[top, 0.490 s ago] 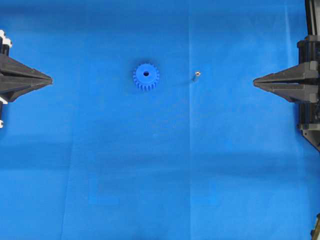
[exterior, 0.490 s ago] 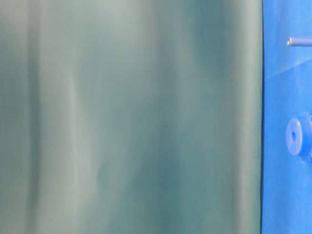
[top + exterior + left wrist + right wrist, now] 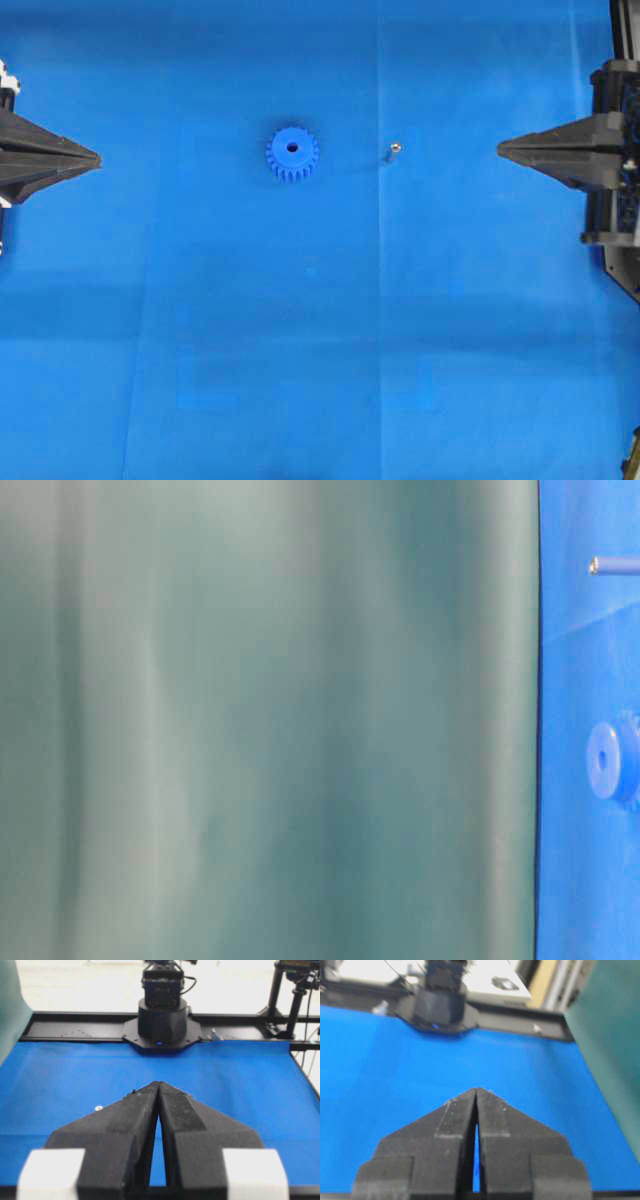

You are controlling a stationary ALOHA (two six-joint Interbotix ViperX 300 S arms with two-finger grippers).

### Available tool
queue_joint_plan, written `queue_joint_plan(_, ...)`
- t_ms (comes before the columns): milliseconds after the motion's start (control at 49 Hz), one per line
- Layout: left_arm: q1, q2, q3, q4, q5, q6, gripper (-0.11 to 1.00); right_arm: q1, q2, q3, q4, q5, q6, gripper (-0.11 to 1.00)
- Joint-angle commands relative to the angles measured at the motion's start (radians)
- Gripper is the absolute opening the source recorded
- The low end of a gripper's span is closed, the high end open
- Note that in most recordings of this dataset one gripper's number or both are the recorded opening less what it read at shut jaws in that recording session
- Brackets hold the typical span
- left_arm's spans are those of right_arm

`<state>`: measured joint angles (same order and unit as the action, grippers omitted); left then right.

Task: Insert the shaft placed at a random location into the center hole of the small gear at another random location.
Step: 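Move the open right gripper left toward the silver shaft, then lower the right gripper around the upright silver shaft and close it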

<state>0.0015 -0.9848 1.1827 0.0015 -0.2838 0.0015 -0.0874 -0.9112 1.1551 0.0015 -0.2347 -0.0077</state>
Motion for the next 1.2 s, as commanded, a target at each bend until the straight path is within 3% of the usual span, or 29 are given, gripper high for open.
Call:
queue_joint_plan(0,0.005,0.006,-0.011,0.0,-0.005,0.0,0.0,-0.032,0.04,-0.008,0.002,-0.028,0.008,-0.05)
queue_joint_plan(82,0.005,0.005,-0.009,0.0,-0.005,-0.002,0.0,-0.057,0.094,0.0,0.008,-0.052,0.009,0.01)
queue_joint_plan(163,0.005,0.005,-0.008,0.0,-0.005,-0.002,0.0,-0.075,0.163,0.009,0.009,-0.086,0.009,0.13)
queue_joint_plan(265,0.006,0.005,-0.005,0.0,-0.005,-0.003,0.0,-0.094,0.267,0.02,0.023,-0.152,0.011,0.39)
queue_joint_plan(367,0.012,0.005,-0.002,0.0,-0.005,-0.008,0.0,-0.107,0.385,0.023,0.044,-0.245,0.011,0.71)
queue_joint_plan(429,0.014,0.006,0.0,0.0,-0.005,-0.006,0.0,-0.118,0.445,0.021,0.052,-0.291,0.011,0.83)
queue_joint_plan(551,0.015,0.005,0.003,0.0,-0.005,-0.006,0.0,-0.146,0.555,0.014,0.072,-0.365,0.009,0.7)
queue_joint_plan(837,0.018,0.003,0.011,0.0,-0.003,-0.006,0.0,-0.153,0.769,-0.011,0.106,-0.485,0.011,0.72)
queue_joint_plan(1184,0.025,0.003,0.018,0.0,0.006,-0.008,0.0,-0.153,0.928,-0.031,0.169,-0.571,0.011,0.72)
